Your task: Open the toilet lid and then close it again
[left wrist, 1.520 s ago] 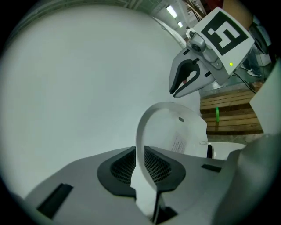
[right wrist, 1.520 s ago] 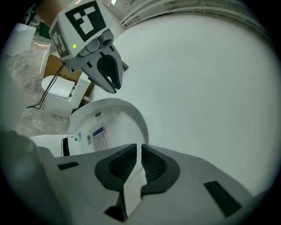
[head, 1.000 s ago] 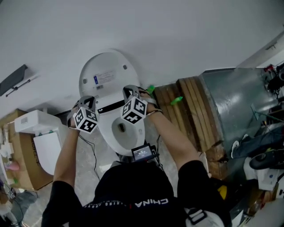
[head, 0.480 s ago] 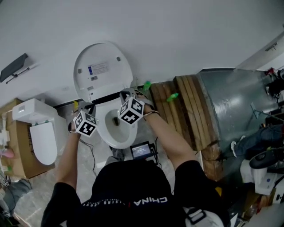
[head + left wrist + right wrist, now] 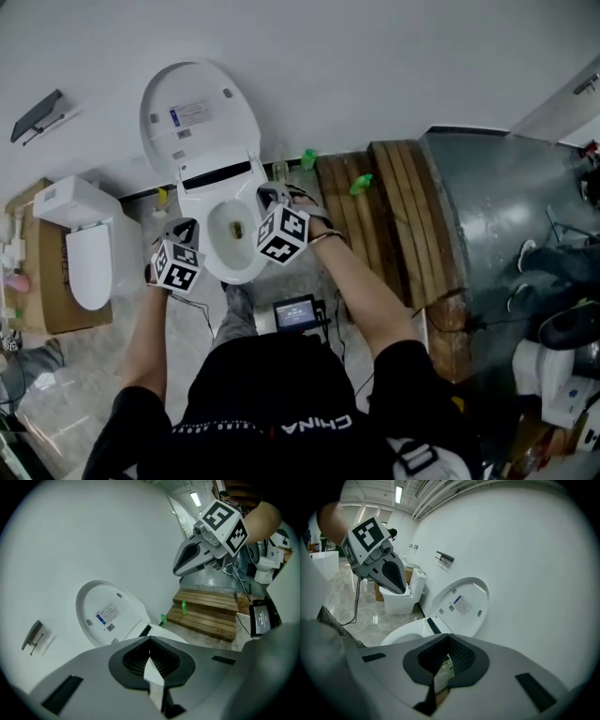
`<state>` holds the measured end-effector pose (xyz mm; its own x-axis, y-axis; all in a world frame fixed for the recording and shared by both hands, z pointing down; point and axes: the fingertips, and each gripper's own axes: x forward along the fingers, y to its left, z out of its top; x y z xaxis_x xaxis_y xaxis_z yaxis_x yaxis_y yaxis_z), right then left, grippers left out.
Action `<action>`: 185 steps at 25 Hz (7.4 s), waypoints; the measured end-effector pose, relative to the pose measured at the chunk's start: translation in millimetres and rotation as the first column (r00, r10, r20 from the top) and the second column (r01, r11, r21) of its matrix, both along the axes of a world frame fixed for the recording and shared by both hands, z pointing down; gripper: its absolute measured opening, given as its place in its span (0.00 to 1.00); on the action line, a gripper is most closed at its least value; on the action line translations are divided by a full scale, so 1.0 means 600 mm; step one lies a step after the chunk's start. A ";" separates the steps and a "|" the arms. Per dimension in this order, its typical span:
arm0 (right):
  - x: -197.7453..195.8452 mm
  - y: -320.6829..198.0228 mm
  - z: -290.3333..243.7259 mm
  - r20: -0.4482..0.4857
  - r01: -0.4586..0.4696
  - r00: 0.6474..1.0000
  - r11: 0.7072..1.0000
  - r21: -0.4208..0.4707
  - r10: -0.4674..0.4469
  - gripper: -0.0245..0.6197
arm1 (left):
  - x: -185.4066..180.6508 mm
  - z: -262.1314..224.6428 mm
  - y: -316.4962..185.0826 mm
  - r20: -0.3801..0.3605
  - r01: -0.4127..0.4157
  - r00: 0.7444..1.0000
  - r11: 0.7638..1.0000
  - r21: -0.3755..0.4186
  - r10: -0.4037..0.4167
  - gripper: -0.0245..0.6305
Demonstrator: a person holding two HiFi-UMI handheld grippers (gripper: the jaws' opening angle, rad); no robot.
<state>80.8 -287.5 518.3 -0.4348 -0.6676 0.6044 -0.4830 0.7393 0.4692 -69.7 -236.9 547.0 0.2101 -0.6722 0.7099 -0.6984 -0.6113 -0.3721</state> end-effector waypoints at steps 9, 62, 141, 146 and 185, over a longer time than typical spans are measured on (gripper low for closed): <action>0.011 0.119 -0.011 0.058 0.056 0.997 0.998 -0.011 -0.055 0.06 | 0.042 -0.031 0.127 0.014 0.023 1.000 0.999 0.037 -0.024 0.05; -0.100 0.201 -0.049 -0.022 0.051 0.998 0.998 0.020 -0.051 0.06 | -0.011 -0.083 0.169 -0.014 -0.069 0.997 0.989 0.129 0.071 0.05; -0.254 -0.301 -0.016 -0.046 0.117 0.992 0.993 -0.014 -0.118 0.06 | -0.123 -0.067 -0.340 -0.035 -0.101 0.994 0.987 0.122 0.106 0.05; -0.279 -0.376 -0.067 -0.018 0.142 0.990 0.990 0.018 -0.142 0.06 | -0.137 -0.119 -0.425 0.049 -0.138 0.990 0.974 0.177 0.131 0.06; -0.328 -0.606 -0.138 -0.161 0.272 0.939 0.944 -0.189 -0.303 0.25 | -0.204 -0.179 -0.668 0.127 -0.164 0.980 0.985 0.051 0.156 0.19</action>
